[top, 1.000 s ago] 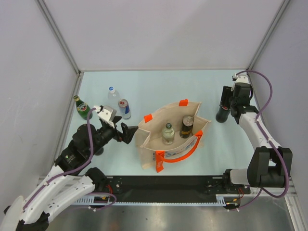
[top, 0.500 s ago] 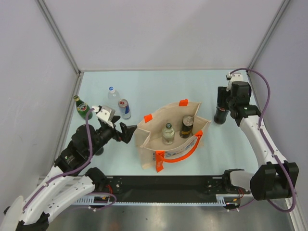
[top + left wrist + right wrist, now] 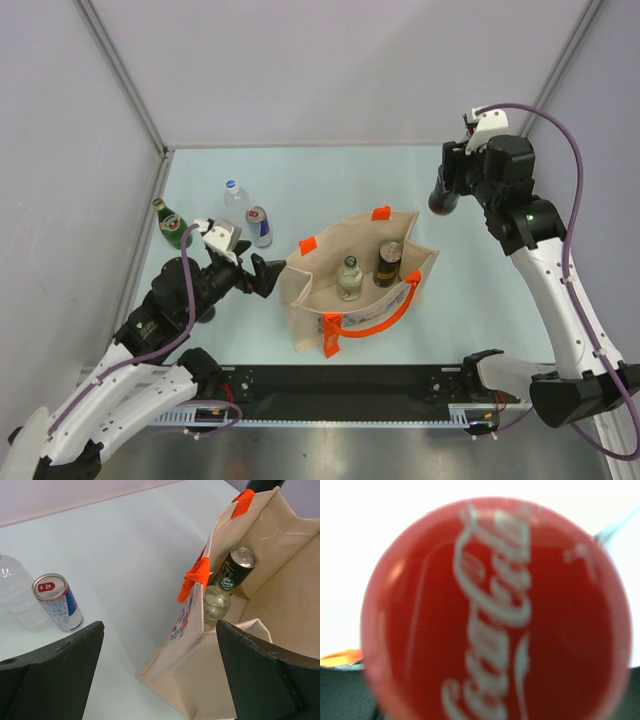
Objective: Place the beverage into the canvas bag
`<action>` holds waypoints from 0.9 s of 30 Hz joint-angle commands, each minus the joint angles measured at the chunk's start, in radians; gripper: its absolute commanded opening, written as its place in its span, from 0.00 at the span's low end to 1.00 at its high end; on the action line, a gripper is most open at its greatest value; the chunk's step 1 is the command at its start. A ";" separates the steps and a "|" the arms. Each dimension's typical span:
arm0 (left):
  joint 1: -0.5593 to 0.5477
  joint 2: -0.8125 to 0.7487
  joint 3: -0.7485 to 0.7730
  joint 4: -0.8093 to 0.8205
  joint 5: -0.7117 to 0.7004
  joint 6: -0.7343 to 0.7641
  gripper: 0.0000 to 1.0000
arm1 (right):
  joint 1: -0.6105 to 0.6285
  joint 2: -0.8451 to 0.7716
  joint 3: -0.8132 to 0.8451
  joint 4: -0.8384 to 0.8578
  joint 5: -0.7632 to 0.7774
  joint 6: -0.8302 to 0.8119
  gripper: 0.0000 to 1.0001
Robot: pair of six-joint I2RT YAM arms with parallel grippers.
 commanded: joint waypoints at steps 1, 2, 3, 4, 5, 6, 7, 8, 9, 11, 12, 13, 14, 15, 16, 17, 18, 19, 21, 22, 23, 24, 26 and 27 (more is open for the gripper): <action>-0.005 0.005 0.004 0.015 -0.014 0.013 1.00 | 0.078 -0.044 0.255 0.191 -0.023 -0.012 0.00; -0.005 0.003 0.004 0.015 -0.016 0.013 1.00 | 0.095 -0.032 0.280 0.186 -0.031 -0.006 0.00; -0.007 0.001 0.004 0.015 -0.017 0.013 0.99 | 0.108 -0.029 0.301 0.180 -0.038 -0.001 0.00; -0.007 0.001 0.004 0.015 -0.019 0.013 1.00 | 0.135 -0.022 0.338 0.176 -0.051 0.005 0.00; -0.005 0.001 0.004 0.014 -0.020 0.013 1.00 | 0.146 -0.016 0.354 0.174 -0.060 0.011 0.00; -0.005 0.001 0.006 0.015 -0.023 0.014 1.00 | 0.155 -0.013 0.364 0.174 -0.072 0.025 0.00; -0.005 0.000 0.003 0.014 -0.026 0.013 1.00 | 0.173 -0.015 0.380 0.176 -0.092 0.032 0.00; -0.007 0.001 0.003 0.012 -0.028 0.013 1.00 | 0.183 -0.016 0.387 0.179 -0.098 0.041 0.00; -0.005 0.001 0.003 0.012 -0.029 0.011 1.00 | 0.192 -0.015 0.397 0.176 -0.118 0.055 0.00; -0.005 0.001 0.004 0.012 -0.029 0.013 1.00 | 0.210 -0.018 0.414 0.174 -0.137 0.069 0.00; -0.005 0.005 0.004 0.012 -0.028 0.013 1.00 | 0.214 -0.022 0.414 0.173 -0.149 0.080 0.00; -0.005 0.005 0.004 0.012 -0.028 0.013 1.00 | 0.221 -0.028 0.408 0.174 -0.150 0.083 0.00; -0.005 0.005 0.004 0.012 -0.028 0.013 1.00 | 0.235 -0.035 0.403 0.177 -0.176 0.083 0.00; -0.007 0.005 0.004 0.011 -0.028 0.013 1.00 | 0.241 -0.048 0.401 0.176 -0.189 0.083 0.00; -0.005 0.005 0.004 0.011 -0.029 0.011 1.00 | 0.244 -0.053 0.400 0.173 -0.195 0.103 0.00; -0.007 0.005 0.003 0.009 -0.031 0.013 1.00 | 0.249 -0.058 0.398 0.170 -0.203 0.112 0.00; -0.007 0.005 0.003 0.011 -0.032 0.013 1.00 | 0.250 -0.068 0.395 0.166 -0.222 0.120 0.00; -0.005 0.006 0.004 0.011 -0.032 0.013 1.00 | 0.252 -0.073 0.389 0.166 -0.235 0.136 0.00; -0.007 0.009 0.004 0.011 -0.034 0.013 0.99 | 0.255 -0.082 0.374 0.171 -0.274 0.152 0.00; -0.007 0.011 0.004 0.007 -0.034 0.013 1.00 | 0.258 -0.087 0.369 0.171 -0.288 0.163 0.00; -0.005 0.012 0.004 0.009 -0.034 0.013 1.00 | 0.258 -0.088 0.366 0.171 -0.302 0.178 0.00; -0.005 0.012 0.004 0.009 -0.034 0.013 1.00 | 0.266 -0.088 0.361 0.166 -0.327 0.187 0.00; -0.005 0.012 0.004 0.009 -0.037 0.013 1.00 | 0.276 -0.093 0.352 0.160 -0.341 0.192 0.00; -0.007 0.014 0.004 0.009 -0.039 0.013 1.00 | 0.290 -0.096 0.340 0.160 -0.342 0.193 0.00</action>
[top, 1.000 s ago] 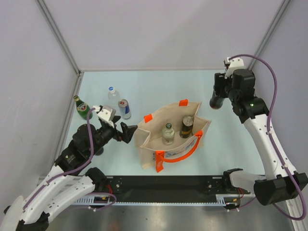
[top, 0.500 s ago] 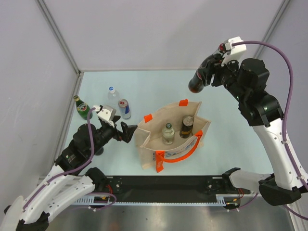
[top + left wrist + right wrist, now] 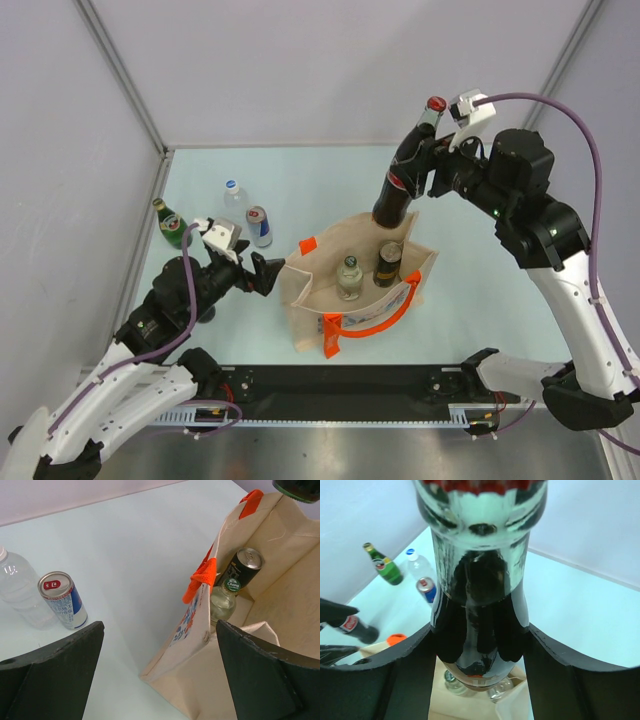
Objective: Place the beverage into the canvas bag
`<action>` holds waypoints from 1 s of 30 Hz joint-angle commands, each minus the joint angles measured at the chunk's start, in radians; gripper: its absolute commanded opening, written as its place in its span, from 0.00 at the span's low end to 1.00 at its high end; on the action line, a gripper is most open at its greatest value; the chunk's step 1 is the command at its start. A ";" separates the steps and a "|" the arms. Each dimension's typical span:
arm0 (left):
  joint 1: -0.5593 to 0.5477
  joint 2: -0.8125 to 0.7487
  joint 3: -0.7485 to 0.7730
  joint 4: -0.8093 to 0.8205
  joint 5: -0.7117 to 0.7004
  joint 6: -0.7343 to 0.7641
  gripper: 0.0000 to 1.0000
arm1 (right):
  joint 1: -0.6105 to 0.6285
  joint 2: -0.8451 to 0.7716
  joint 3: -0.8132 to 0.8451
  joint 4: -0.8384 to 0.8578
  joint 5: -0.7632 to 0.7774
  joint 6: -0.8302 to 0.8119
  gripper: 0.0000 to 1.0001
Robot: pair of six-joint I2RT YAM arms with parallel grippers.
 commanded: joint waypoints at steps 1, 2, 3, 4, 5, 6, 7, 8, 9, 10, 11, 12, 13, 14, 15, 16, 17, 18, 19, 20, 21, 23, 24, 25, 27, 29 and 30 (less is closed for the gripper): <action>-0.007 0.005 0.004 0.008 -0.013 0.013 1.00 | 0.035 -0.096 0.025 0.264 -0.076 0.047 0.00; -0.005 0.007 0.004 0.008 -0.013 0.011 1.00 | 0.038 -0.101 0.019 0.259 -0.082 0.049 0.00; -0.007 0.008 0.004 0.008 -0.014 0.011 1.00 | 0.043 -0.104 0.007 0.261 -0.085 0.052 0.00; -0.005 0.007 0.004 0.005 -0.014 0.011 1.00 | 0.045 -0.107 0.000 0.262 -0.090 0.055 0.00; -0.007 0.010 0.006 0.009 -0.014 0.011 1.00 | 0.048 -0.110 -0.006 0.270 -0.103 0.064 0.00; -0.007 0.011 0.006 0.008 -0.014 0.011 1.00 | 0.048 -0.111 -0.021 0.274 -0.114 0.072 0.00; -0.005 0.013 0.006 0.008 -0.013 0.013 1.00 | 0.051 -0.114 -0.030 0.279 -0.125 0.076 0.00; -0.007 0.015 0.006 0.008 -0.013 0.011 1.00 | 0.052 -0.116 -0.040 0.293 -0.145 0.089 0.00; -0.007 0.015 0.006 0.006 -0.013 0.011 0.99 | 0.055 -0.114 -0.049 0.297 -0.153 0.090 0.00; -0.007 0.015 0.006 0.006 -0.013 0.011 1.00 | 0.058 -0.116 -0.076 0.313 -0.159 0.092 0.00; -0.007 0.013 0.006 0.006 -0.013 0.011 1.00 | 0.060 -0.118 -0.090 0.320 -0.168 0.096 0.00; -0.007 0.011 0.006 0.006 -0.016 0.011 1.00 | 0.063 -0.118 -0.104 0.328 -0.173 0.104 0.00; -0.005 0.010 0.006 0.006 -0.016 0.010 1.00 | 0.068 -0.118 -0.130 0.345 -0.179 0.107 0.00; -0.007 0.011 0.006 0.006 -0.016 0.011 1.00 | 0.074 -0.116 -0.144 0.353 -0.191 0.110 0.00; -0.007 0.011 0.006 0.006 -0.017 0.011 1.00 | 0.078 -0.116 -0.156 0.365 -0.197 0.112 0.00; -0.007 0.013 0.006 0.006 -0.016 0.011 1.00 | 0.103 -0.114 -0.185 0.388 -0.203 0.106 0.00; -0.007 0.013 0.006 0.005 -0.016 0.011 1.00 | 0.118 -0.118 -0.199 0.400 -0.205 0.098 0.00; -0.007 0.013 0.006 0.005 -0.016 0.011 1.00 | 0.138 -0.118 -0.211 0.411 -0.203 0.071 0.00; -0.007 0.013 0.006 0.005 -0.016 0.011 1.00 | 0.163 -0.119 -0.225 0.422 -0.188 0.058 0.00; -0.007 0.013 0.006 0.003 -0.017 0.011 1.00 | 0.204 -0.119 -0.243 0.426 -0.180 0.041 0.00; -0.005 0.013 0.006 0.005 -0.017 0.011 1.00 | 0.227 -0.110 -0.253 0.429 -0.170 0.029 0.00; -0.007 0.013 0.006 0.005 -0.019 0.011 1.00 | 0.277 -0.096 -0.270 0.431 -0.151 0.000 0.00; -0.007 0.013 0.006 0.005 -0.019 0.011 1.00 | 0.290 -0.081 -0.274 0.431 -0.151 -0.006 0.00; -0.007 0.013 0.006 0.005 -0.019 0.011 1.00 | 0.302 -0.076 -0.280 0.440 -0.150 -0.017 0.00; -0.007 0.011 0.006 0.005 -0.019 0.011 1.00 | 0.333 -0.070 -0.306 0.461 -0.148 -0.017 0.00; -0.007 0.013 0.006 0.005 -0.020 0.011 1.00 | 0.345 -0.062 -0.328 0.503 -0.160 -0.010 0.00; -0.005 0.013 0.006 0.005 -0.020 0.011 1.00 | 0.356 -0.061 -0.357 0.520 -0.160 -0.006 0.00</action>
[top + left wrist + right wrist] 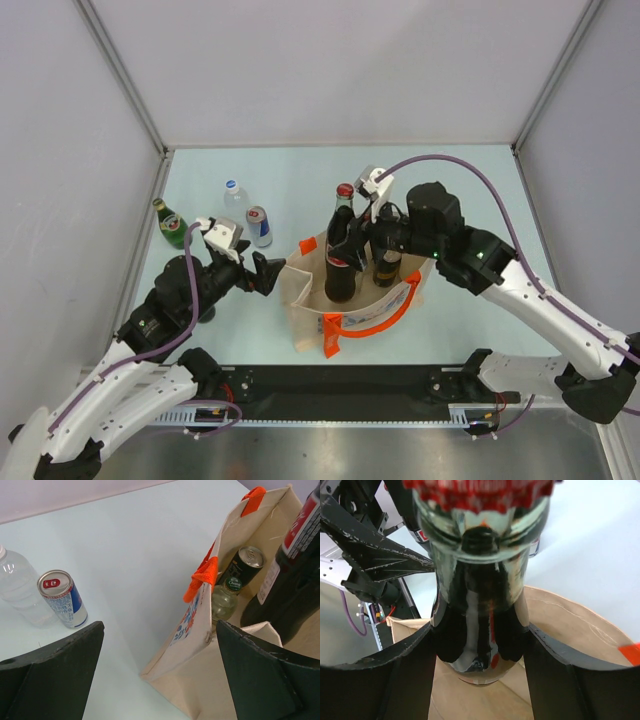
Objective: Place the beverage into the canvas bag
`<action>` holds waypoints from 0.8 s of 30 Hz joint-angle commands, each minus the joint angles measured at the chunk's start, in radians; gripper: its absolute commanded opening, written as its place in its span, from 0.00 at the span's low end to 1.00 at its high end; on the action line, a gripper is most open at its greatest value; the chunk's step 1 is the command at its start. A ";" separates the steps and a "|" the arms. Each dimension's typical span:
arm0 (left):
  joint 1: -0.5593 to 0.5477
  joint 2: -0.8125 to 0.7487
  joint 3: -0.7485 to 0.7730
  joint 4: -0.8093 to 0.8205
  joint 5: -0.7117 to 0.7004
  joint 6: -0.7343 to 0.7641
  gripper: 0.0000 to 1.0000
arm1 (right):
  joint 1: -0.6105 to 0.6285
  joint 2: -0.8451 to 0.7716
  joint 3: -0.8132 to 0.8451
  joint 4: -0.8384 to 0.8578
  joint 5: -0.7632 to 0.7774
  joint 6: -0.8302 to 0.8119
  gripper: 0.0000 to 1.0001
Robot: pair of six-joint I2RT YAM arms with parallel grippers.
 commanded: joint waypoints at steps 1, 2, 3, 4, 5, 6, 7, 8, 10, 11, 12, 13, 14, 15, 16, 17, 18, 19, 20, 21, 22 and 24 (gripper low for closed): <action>-0.007 0.002 0.006 0.006 -0.020 0.012 1.00 | 0.026 -0.028 -0.003 0.390 -0.014 -0.001 0.00; -0.007 0.001 0.006 0.006 -0.019 0.010 1.00 | 0.033 -0.028 -0.017 0.407 -0.016 0.000 0.00; -0.007 0.001 0.006 0.006 -0.020 0.010 1.00 | 0.042 -0.028 -0.039 0.436 -0.014 0.002 0.00; -0.005 0.002 0.006 0.006 -0.019 0.010 1.00 | 0.045 -0.025 -0.046 0.447 -0.011 0.004 0.00; -0.007 0.002 0.006 0.006 -0.019 0.010 1.00 | 0.048 -0.025 -0.054 0.458 -0.011 0.002 0.00; -0.007 0.002 0.006 0.006 -0.020 0.007 1.00 | 0.049 -0.025 -0.060 0.465 -0.011 0.005 0.00; -0.007 0.004 0.006 0.006 -0.022 0.006 1.00 | 0.054 -0.026 -0.076 0.500 -0.010 0.005 0.00; -0.007 0.004 0.007 0.006 -0.022 0.006 1.00 | 0.053 -0.026 -0.083 0.513 -0.011 0.005 0.00; -0.007 0.002 0.007 0.006 -0.029 0.002 1.00 | 0.056 -0.025 -0.105 0.547 -0.014 0.011 0.00; -0.007 0.002 0.007 0.004 -0.033 0.001 1.00 | 0.054 -0.025 -0.112 0.557 -0.017 0.013 0.00; -0.007 0.002 0.007 0.004 -0.036 -0.001 1.00 | 0.054 -0.020 -0.117 0.576 -0.020 0.014 0.00; -0.005 0.001 0.007 0.004 -0.036 -0.001 1.00 | 0.056 -0.018 -0.123 0.585 -0.025 0.016 0.00; -0.007 -0.001 0.007 0.004 -0.037 -0.001 1.00 | 0.057 -0.017 -0.138 0.597 -0.028 0.017 0.00; -0.007 0.001 0.007 0.004 -0.039 -0.001 1.00 | 0.059 -0.015 -0.146 0.625 -0.030 0.016 0.00; -0.007 0.001 0.009 0.004 -0.040 -0.002 0.99 | 0.059 -0.014 -0.155 0.640 -0.030 0.020 0.00; -0.007 0.001 0.009 0.003 -0.043 -0.002 1.00 | 0.059 -0.011 -0.172 0.653 -0.031 0.022 0.00; -0.007 0.001 0.009 0.003 -0.045 -0.004 1.00 | 0.059 -0.003 -0.177 0.672 -0.040 0.020 0.00; -0.005 0.001 0.009 0.003 -0.051 -0.002 1.00 | 0.060 0.003 -0.181 0.679 -0.043 0.020 0.00; -0.007 0.001 0.010 0.001 -0.056 -0.005 1.00 | 0.060 0.006 -0.185 0.686 -0.046 0.022 0.00; -0.007 -0.001 0.010 0.000 -0.060 -0.005 1.00 | 0.060 0.018 -0.194 0.703 -0.056 0.020 0.00; -0.007 -0.001 0.012 -0.002 -0.071 -0.008 1.00 | 0.062 0.021 -0.200 0.715 -0.059 0.020 0.00; -0.005 -0.004 0.016 -0.009 -0.108 -0.013 1.00 | 0.065 0.032 -0.208 0.740 -0.069 0.022 0.00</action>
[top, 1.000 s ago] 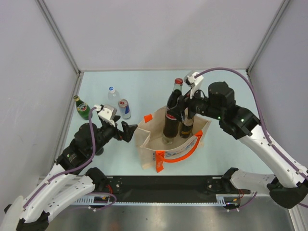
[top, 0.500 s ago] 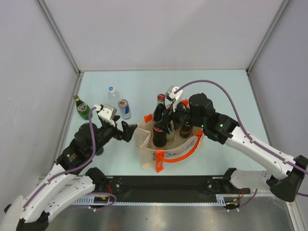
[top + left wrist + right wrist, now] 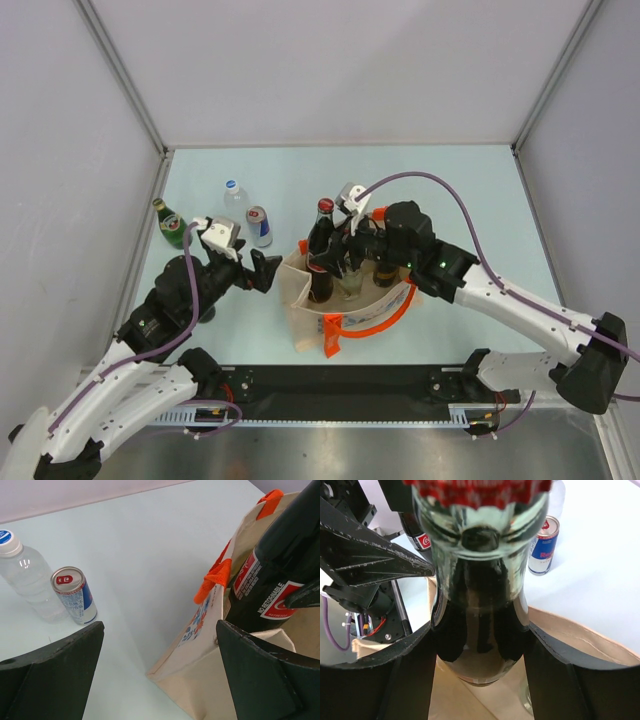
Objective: Place the beverage into the canvas bag
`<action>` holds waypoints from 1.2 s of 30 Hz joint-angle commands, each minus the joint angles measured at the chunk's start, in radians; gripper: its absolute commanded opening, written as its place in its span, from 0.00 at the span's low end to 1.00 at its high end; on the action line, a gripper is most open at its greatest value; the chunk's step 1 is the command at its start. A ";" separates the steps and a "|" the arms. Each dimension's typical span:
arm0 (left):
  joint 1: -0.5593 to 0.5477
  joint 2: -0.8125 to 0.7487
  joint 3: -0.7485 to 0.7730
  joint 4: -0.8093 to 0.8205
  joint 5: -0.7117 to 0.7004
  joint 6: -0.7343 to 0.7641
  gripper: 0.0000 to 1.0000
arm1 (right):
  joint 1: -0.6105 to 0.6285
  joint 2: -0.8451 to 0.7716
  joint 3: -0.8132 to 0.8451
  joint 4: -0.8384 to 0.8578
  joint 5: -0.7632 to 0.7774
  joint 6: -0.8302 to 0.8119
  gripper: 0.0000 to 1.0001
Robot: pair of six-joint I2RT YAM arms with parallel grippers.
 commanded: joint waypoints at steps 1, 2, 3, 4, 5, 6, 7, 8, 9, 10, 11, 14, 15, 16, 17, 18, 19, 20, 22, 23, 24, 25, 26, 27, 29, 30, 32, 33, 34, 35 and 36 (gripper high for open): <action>-0.007 -0.008 0.016 -0.008 -0.077 -0.016 1.00 | 0.011 -0.012 0.033 0.364 -0.052 0.020 0.00; -0.007 -0.014 0.018 -0.013 -0.105 -0.018 1.00 | 0.013 -0.008 0.031 0.373 -0.054 0.017 0.00; -0.007 -0.019 0.018 -0.014 -0.117 -0.022 1.00 | 0.014 -0.003 0.027 0.390 -0.055 0.014 0.00; -0.007 -0.021 0.018 -0.016 -0.128 -0.022 1.00 | 0.016 0.001 0.022 0.398 -0.057 0.010 0.00; -0.005 -0.024 0.018 -0.016 -0.140 -0.027 1.00 | 0.016 0.009 0.019 0.407 -0.060 0.009 0.00; -0.007 -0.027 0.019 -0.019 -0.160 -0.029 1.00 | 0.019 0.015 0.016 0.421 -0.066 0.003 0.00; -0.005 -0.028 0.019 -0.021 -0.169 -0.030 1.00 | 0.018 0.023 0.013 0.427 -0.069 0.000 0.00; -0.007 -0.028 0.021 -0.025 -0.178 -0.036 1.00 | 0.019 0.035 0.013 0.430 -0.071 -0.005 0.00; -0.005 -0.025 0.022 -0.027 -0.194 -0.036 1.00 | 0.019 0.040 0.008 0.441 -0.072 -0.011 0.00; -0.007 -0.024 0.023 -0.028 -0.198 -0.039 1.00 | 0.021 0.047 0.005 0.448 -0.077 -0.014 0.00; -0.007 -0.024 0.024 -0.031 -0.202 -0.039 1.00 | 0.022 0.052 -0.006 0.456 -0.083 -0.020 0.00; -0.005 -0.013 0.027 -0.037 -0.209 -0.042 1.00 | 0.024 0.069 -0.041 0.507 -0.103 -0.039 0.00; -0.005 -0.013 0.027 -0.037 -0.209 -0.044 1.00 | 0.025 0.075 -0.049 0.531 -0.117 -0.046 0.00; -0.005 -0.011 0.029 -0.039 -0.208 -0.042 1.00 | 0.027 0.078 -0.058 0.543 -0.123 -0.051 0.00; -0.005 -0.008 0.029 -0.039 -0.208 -0.042 1.00 | 0.028 0.081 -0.071 0.553 -0.132 -0.077 0.00; -0.007 -0.007 0.029 -0.037 -0.208 -0.044 1.00 | 0.030 0.087 -0.081 0.571 -0.143 -0.086 0.00; -0.007 -0.008 0.029 -0.039 -0.208 -0.044 1.00 | 0.028 0.092 -0.088 0.582 -0.152 -0.106 0.00; -0.007 -0.008 0.029 -0.039 -0.208 -0.044 1.00 | 0.030 0.093 -0.098 0.592 -0.161 -0.117 0.00; -0.005 -0.011 0.029 -0.041 -0.211 -0.044 0.99 | 0.030 0.104 -0.127 0.628 -0.187 -0.135 0.00; -0.005 -0.011 0.029 -0.041 -0.211 -0.045 1.00 | 0.030 0.110 -0.136 0.642 -0.193 -0.144 0.00; -0.007 -0.011 0.029 -0.041 -0.211 -0.044 1.00 | 0.030 0.116 -0.145 0.639 -0.206 -0.152 0.00; -0.007 -0.013 0.029 -0.041 -0.212 -0.044 1.00 | 0.030 0.133 -0.148 0.636 -0.212 -0.158 0.00; -0.007 -0.011 0.029 -0.041 -0.214 -0.045 0.99 | 0.031 0.138 -0.154 0.636 -0.221 -0.167 0.00; -0.007 -0.011 0.029 -0.041 -0.214 -0.045 1.00 | 0.030 0.147 -0.171 0.639 -0.227 -0.171 0.00; -0.007 -0.013 0.029 -0.041 -0.217 -0.047 1.00 | 0.030 0.161 -0.194 0.675 -0.248 -0.174 0.00; -0.007 -0.011 0.029 -0.042 -0.218 -0.047 1.00 | 0.030 0.167 -0.208 0.686 -0.258 -0.175 0.00; -0.007 -0.011 0.029 -0.042 -0.218 -0.047 1.00 | 0.031 0.181 -0.228 0.689 -0.269 -0.190 0.00; -0.007 -0.011 0.029 -0.042 -0.218 -0.045 1.00 | 0.030 0.184 -0.234 0.694 -0.269 -0.206 0.00; -0.007 -0.010 0.029 -0.042 -0.218 -0.047 0.99 | 0.030 0.190 -0.249 0.701 -0.269 -0.213 0.00; -0.005 -0.008 0.029 -0.042 -0.218 -0.045 1.00 | 0.030 0.190 -0.257 0.708 -0.269 -0.226 0.00; -0.007 -0.008 0.029 -0.042 -0.218 -0.045 1.00 | 0.030 0.195 -0.263 0.712 -0.269 -0.232 0.00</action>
